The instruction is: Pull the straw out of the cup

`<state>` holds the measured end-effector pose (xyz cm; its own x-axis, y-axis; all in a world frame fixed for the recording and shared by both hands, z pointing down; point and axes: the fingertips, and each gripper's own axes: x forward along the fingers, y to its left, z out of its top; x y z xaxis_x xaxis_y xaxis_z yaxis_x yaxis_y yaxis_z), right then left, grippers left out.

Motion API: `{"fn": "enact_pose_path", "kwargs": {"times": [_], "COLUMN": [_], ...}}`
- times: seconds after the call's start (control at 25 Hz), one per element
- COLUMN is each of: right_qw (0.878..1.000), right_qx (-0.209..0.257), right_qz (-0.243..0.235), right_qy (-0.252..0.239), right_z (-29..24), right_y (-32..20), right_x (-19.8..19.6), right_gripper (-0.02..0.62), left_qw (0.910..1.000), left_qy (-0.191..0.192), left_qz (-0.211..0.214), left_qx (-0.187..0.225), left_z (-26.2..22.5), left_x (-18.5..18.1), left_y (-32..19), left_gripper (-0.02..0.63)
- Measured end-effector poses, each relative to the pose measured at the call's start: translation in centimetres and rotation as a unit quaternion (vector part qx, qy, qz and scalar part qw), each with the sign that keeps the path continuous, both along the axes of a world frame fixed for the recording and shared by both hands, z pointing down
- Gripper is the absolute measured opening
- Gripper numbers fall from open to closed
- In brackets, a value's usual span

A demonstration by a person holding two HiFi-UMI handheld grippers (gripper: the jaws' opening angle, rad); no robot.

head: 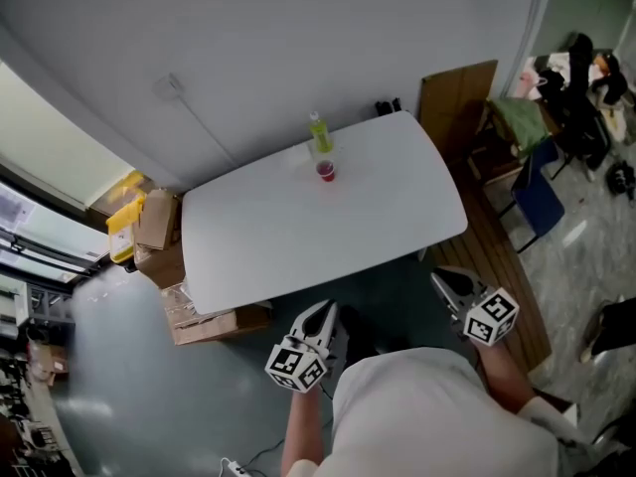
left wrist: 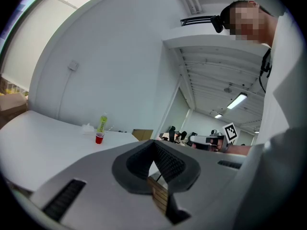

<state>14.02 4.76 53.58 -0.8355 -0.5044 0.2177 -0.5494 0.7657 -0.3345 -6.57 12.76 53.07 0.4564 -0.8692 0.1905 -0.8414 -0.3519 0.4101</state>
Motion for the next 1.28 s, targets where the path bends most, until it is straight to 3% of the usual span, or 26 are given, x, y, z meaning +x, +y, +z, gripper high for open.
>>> {"fn": "enact_pose_path", "kwargs": {"times": [0.48, 0.84, 1.28], "right_qw": [0.999, 0.996, 0.995], "right_qx": [0.004, -0.004, -0.026], "right_qz": [0.049, 0.080, 0.085], "right_qy": [0.009, 0.025, 0.038], "right_z": [-1.2, 0.0, 0.8], "right_y": [-5.2, -7.0, -9.0], "right_x": [-7.2, -12.0, -11.3], "right_gripper": [0.041, 0.041, 0.041], "left_qw": [0.9987, 0.9964, 0.9957], "left_qy": [0.004, -0.015, -0.008], "left_qz": [0.051, 0.083, 0.093], "left_qx": [0.003, 0.007, -0.002], "left_z": [0.2, 1.3, 2.6], "left_x": [-7.6, -12.4, -10.7], "left_y": [-7.1, -10.7, -14.3], "left_gripper": [0.002, 0.002, 0.002]}}
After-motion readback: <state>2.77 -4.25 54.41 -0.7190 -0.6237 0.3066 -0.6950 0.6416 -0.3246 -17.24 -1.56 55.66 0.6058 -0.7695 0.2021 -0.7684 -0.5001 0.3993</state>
